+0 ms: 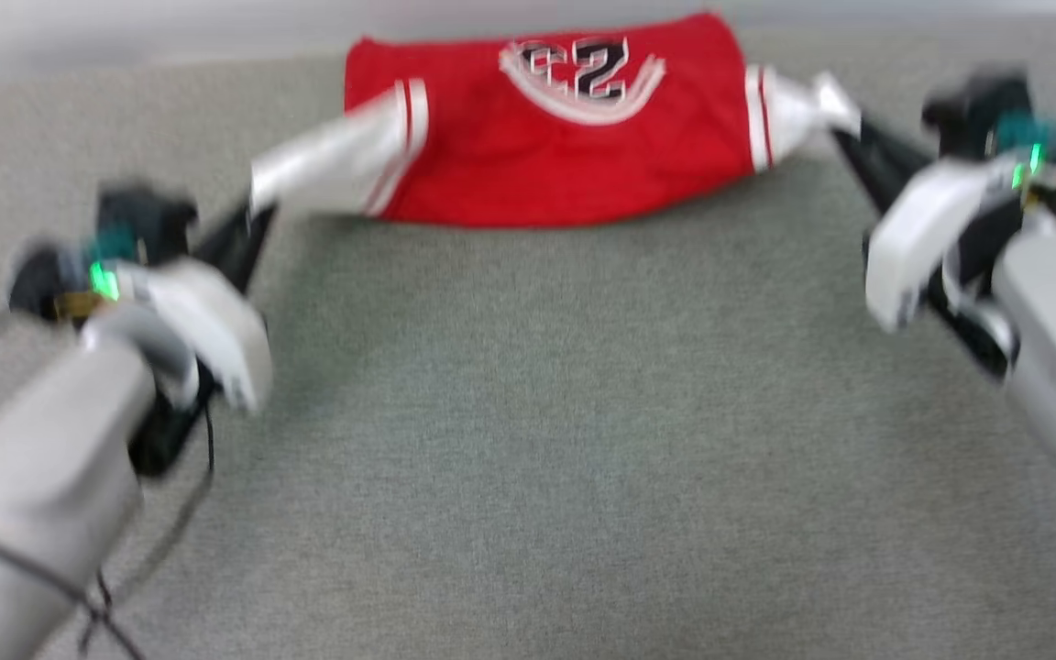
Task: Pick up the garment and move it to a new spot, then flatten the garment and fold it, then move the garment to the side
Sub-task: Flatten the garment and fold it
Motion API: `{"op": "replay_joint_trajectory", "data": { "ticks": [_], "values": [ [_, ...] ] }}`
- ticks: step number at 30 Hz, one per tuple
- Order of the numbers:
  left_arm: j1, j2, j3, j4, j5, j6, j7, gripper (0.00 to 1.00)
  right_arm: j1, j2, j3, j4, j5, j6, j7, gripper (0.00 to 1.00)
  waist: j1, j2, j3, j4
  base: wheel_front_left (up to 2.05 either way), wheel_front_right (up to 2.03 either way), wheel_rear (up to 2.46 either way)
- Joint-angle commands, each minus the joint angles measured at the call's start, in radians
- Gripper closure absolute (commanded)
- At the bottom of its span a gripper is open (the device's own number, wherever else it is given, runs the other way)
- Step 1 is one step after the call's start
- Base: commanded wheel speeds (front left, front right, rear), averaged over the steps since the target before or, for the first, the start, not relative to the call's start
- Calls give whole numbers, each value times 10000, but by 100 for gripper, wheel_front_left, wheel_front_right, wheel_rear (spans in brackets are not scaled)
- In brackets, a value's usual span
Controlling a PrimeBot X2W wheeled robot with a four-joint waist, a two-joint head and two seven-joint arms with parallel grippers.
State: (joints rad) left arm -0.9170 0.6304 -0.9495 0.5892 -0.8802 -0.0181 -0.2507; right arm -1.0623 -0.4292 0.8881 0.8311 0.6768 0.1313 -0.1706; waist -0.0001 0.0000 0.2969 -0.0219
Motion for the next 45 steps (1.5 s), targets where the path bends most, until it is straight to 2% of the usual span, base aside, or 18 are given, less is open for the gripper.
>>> {"op": "replay_joint_trajectory", "data": {
  "ticks": [1,8,17,24,30,31,32,33,36,41,43,45],
  "values": [
    [657,162,31,-292,-126,220,-83,100,566,-202,163,-138,185,-9,-104,100,1,0,-683,-74,0,0,0],
    [3788,873,-358,-1816,-755,1060,-80,100,3115,-1092,629,-979,1120,-10,-351,100,1,0,-1826,-147,0,0,0],
    [6644,1940,-259,-3331,-1693,2168,-121,100,6106,-2304,279,-2296,1642,-10,-364,100,1,0,-2651,-269,0,0,0],
    [8033,2283,-338,-4375,-2122,2810,-128,100,8061,-2802,-378,-3121,1682,-12,60,100,1,0,-2818,-225,0,0,0],
    [8340,2358,-144,-4829,-2021,3107,-148,100,9108,-2978,-1102,-3757,1562,-12,660,100,1,0,-2771,-87,0,0,0],
    [8305,2376,-91,-4886,-1946,3137,-151,100,9163,-2978,-1239,-3876,1499,-12,762,84,1,0,-2760,-75,0,0,0],
    [8261,2388,-26,-4945,-1907,3192,-154,100,9190,-2963,-1400,-4004,1441,-12,871,53,1,0,-2746,-66,0,0,0],
    [8217,2405,-9,-4997,-1818,3216,-156,100,9175,-2978,-1574,-4139,1308,-12,931,0,1,0,-2730,-53,0,0,0],
    [8048,2399,80,-5224,-1560,3355,-160,100,8902,-3087,-2260,-4641,1005,-10,1177,0,1,0,-2584,4,0,0,0],
    [7782,2434,268,-5720,-1074,3739,-159,100,7898,-3423,-4181,-5742,335,-9,1633,0,1,0,-2080,106,0,0,0],
    [7532,2436,375,-6047,-763,3906,-156,100,6945,-3512,-5273,-6451,-88,-9,2298,0,1,0,-1600,284,0,0,0],
    [7324,2440,438,-6246,-543,3984,-155,100,6218,-3426,-5739,-6792,-212,-9,2844,0,1,0,-1195,446,0,0,0]
  ]
}}
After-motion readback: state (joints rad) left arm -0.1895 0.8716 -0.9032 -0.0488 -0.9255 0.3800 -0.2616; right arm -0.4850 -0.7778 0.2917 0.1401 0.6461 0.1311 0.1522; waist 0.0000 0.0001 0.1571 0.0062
